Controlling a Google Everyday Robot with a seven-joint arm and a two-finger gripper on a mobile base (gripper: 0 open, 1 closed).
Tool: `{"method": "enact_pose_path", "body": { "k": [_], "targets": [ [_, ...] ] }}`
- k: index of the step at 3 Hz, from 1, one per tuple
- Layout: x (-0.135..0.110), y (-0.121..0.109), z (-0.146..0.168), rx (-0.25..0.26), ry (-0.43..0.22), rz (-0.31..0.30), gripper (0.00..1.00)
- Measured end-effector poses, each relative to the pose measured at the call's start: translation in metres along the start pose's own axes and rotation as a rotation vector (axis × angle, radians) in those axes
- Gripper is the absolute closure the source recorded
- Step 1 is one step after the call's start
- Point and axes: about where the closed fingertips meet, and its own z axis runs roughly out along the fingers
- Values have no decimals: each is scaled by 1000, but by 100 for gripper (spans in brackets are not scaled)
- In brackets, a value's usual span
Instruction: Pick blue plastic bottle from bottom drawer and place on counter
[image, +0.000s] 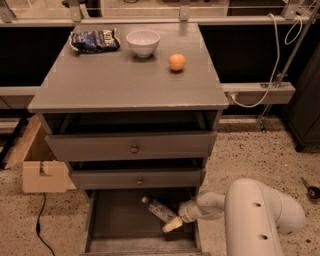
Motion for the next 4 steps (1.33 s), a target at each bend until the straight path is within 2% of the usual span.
{"method": "enact_pose_path", "body": {
  "k": [1, 3, 4],
  "targets": [
    [-4, 5, 23, -21, 35, 16, 27],
    [-10, 8, 30, -27, 43, 11, 73],
    [-31, 33, -13, -76, -45, -134, 100]
  ]
}}
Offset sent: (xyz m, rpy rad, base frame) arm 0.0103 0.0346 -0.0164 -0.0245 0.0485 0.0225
